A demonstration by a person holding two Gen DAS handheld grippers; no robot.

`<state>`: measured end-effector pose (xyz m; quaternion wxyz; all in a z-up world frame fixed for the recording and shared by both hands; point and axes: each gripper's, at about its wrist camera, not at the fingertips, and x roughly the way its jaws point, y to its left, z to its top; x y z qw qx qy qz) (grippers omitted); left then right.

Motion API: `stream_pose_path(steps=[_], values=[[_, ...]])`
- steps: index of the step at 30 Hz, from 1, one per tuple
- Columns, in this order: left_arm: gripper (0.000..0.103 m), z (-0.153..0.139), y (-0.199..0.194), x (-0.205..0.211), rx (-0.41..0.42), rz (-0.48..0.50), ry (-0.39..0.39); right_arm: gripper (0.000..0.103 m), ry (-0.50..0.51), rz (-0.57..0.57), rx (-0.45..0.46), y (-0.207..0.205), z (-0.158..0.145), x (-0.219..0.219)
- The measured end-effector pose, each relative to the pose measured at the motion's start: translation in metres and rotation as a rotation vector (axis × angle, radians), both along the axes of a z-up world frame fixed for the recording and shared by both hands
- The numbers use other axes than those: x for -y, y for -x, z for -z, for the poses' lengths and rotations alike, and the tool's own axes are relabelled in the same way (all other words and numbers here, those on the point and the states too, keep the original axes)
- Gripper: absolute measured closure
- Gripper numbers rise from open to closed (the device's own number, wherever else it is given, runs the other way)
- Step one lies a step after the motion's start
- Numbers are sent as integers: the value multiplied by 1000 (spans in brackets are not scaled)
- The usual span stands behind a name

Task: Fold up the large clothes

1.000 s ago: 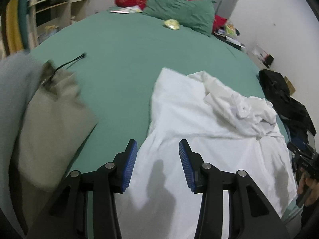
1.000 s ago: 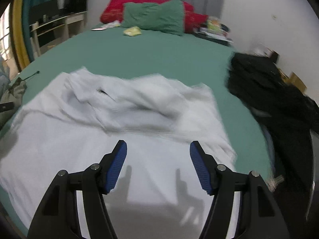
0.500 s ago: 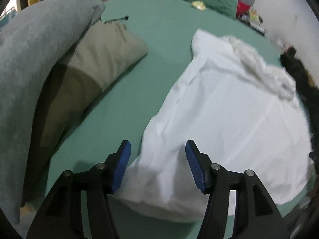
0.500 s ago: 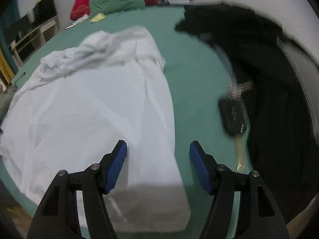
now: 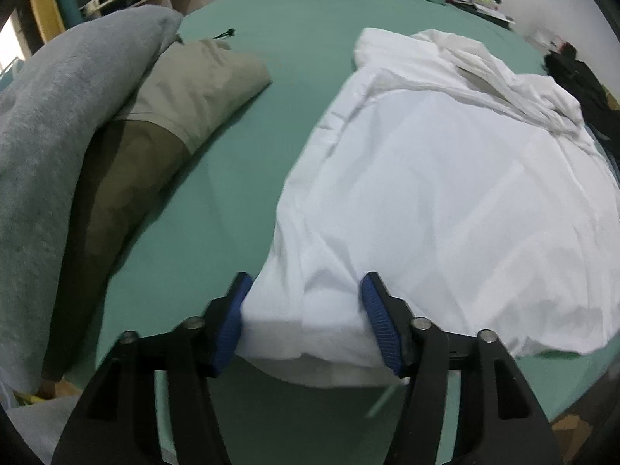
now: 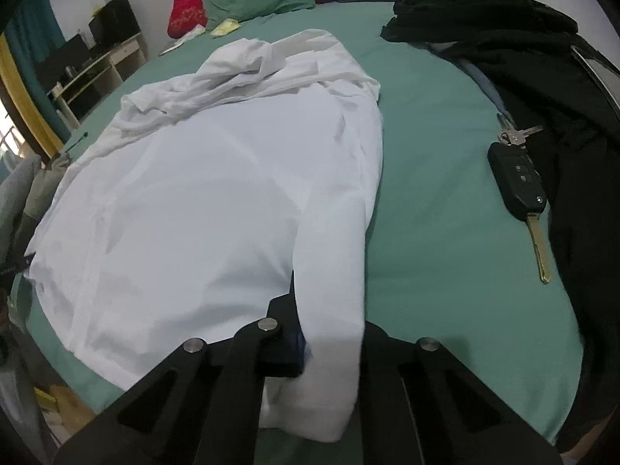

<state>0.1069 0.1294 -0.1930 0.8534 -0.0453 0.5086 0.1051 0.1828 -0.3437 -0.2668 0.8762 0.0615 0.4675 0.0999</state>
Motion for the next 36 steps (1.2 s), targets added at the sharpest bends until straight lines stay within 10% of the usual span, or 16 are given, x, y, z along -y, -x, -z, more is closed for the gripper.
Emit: stream_pose_path(steps=[2,36], values=[[97,-3,3,7,7,49,23,98,-20,11,16,3,-4,2],[97,-165,118,7,357,43,234,99,-142,207,341,138,-140,69]])
